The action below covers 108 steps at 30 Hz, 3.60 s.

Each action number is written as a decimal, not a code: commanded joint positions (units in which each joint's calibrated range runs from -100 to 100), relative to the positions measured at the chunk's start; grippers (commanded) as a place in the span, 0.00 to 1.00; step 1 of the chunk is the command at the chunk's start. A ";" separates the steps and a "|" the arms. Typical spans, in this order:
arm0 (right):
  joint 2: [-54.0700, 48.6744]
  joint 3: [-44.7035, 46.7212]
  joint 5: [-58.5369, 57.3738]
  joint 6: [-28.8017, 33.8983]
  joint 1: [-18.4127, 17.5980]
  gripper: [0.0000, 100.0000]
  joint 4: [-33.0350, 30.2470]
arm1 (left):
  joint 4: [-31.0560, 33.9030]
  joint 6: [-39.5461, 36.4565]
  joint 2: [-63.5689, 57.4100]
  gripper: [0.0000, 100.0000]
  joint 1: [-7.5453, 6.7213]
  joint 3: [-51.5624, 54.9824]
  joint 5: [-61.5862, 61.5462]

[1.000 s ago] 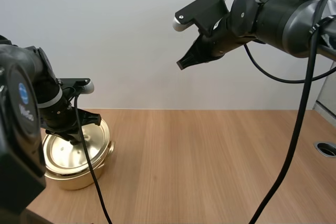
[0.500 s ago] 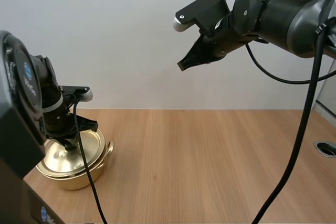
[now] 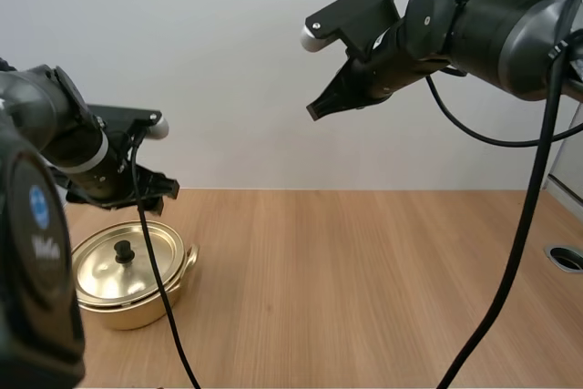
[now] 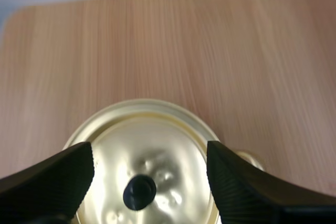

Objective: Open the pot, put the car inside, and close it

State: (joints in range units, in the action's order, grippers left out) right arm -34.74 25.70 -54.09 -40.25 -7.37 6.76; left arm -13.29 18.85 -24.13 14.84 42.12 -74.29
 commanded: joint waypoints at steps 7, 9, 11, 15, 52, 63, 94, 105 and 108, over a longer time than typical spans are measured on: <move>-20.72 21.55 48.28 -0.05 0.68 0.00 9.44 | -37.03 16.64 -61.97 1.00 0.04 8.21 24.85; -26.85 29.14 57.63 -0.35 0.68 0.00 9.57 | -37.41 13.14 -70.71 1.00 0.04 11.58 23.83; -29.53 34.69 59.93 -1.28 0.68 0.00 8.30 | -35.41 7.10 -75.51 1.00 -0.26 13.47 19.28; -33.87 46.34 60.63 -2.21 1.75 0.00 10.66 | -32.51 3.26 -75.87 1.00 -2.09 16.45 13.31; -46.28 74.30 34.58 -2.20 13.54 0.00 24.14 | 22.95 -41.37 -75.87 1.00 -17.46 57.88 45.81; -46.28 74.30 34.58 -1.77 13.54 0.00 24.77 | 22.23 -41.66 -75.87 1.00 -17.46 57.88 44.30; -58.96 74.30 24.60 -0.86 8.60 0.00 20.64 | 19.52 -44.10 -75.87 0.00 -17.46 57.88 42.62; -65.26 74.30 19.24 20.18 7.54 0.00 7.43 | 19.52 -44.10 -75.87 0.00 -17.46 57.88 42.62; -65.26 74.30 19.24 20.17 7.54 0.00 7.32 | 19.52 -44.10 -75.87 0.00 -17.46 57.88 42.62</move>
State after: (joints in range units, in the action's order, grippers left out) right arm -100.00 100.00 -34.88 -23.82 0.15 14.20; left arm 6.20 -25.24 -100.00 -2.60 100.00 -31.64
